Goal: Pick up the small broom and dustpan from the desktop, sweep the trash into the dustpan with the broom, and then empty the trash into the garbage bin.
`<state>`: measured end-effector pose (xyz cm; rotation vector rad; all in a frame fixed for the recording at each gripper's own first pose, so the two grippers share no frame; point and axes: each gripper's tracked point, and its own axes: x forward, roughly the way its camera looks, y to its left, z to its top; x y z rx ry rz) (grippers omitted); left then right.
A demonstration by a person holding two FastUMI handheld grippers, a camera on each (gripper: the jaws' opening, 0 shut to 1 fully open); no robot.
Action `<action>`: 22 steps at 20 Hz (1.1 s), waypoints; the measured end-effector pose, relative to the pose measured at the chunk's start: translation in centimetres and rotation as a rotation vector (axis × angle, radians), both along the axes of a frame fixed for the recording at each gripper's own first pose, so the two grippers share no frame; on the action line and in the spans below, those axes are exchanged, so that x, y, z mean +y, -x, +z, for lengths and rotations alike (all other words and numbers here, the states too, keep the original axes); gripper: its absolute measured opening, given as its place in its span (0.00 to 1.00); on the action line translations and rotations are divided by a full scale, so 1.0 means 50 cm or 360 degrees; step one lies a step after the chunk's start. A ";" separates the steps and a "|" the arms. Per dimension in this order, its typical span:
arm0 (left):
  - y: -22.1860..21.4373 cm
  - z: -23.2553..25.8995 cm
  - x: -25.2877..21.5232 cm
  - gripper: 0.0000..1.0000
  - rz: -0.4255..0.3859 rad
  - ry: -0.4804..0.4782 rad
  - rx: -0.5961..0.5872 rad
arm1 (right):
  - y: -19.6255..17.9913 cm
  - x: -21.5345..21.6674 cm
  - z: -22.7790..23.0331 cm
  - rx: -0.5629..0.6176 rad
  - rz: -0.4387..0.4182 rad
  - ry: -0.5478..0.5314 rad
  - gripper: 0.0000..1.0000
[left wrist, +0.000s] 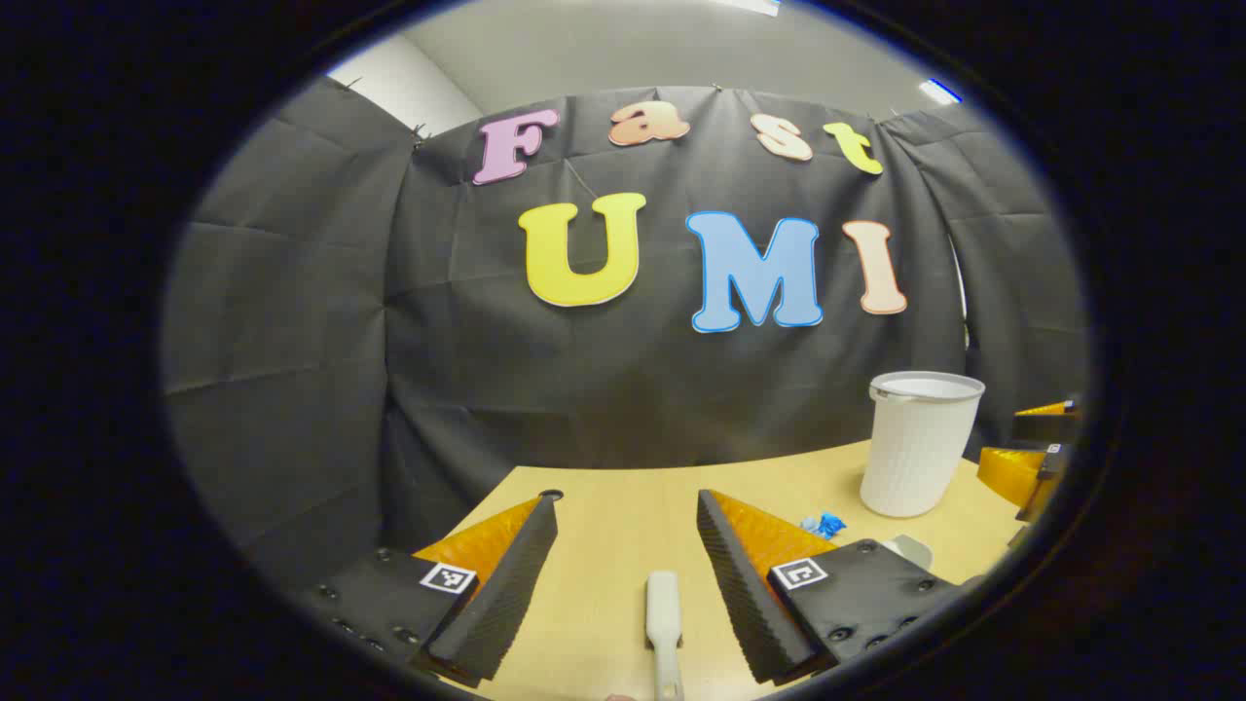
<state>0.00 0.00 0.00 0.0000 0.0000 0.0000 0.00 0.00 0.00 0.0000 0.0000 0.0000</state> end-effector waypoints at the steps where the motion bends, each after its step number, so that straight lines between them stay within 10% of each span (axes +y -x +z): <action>1: -0.007 -0.002 -0.002 0.95 -0.0008 -0.0001 0.0009 | 0.000 0.000 0.000 0.0000 0.0000 0.0000 0.94; 13: -0.064 -0.044 -0.029 0.95 -0.0092 0.0024 0.0083 | 0.013 -0.022 -0.015 0.0137 -0.0022 0.0085 0.94; 22: -0.064 -0.275 -0.042 0.95 -0.0182 0.0136 0.0707 | -0.013 -0.018 -0.167 0.0611 -0.0007 0.0002 0.95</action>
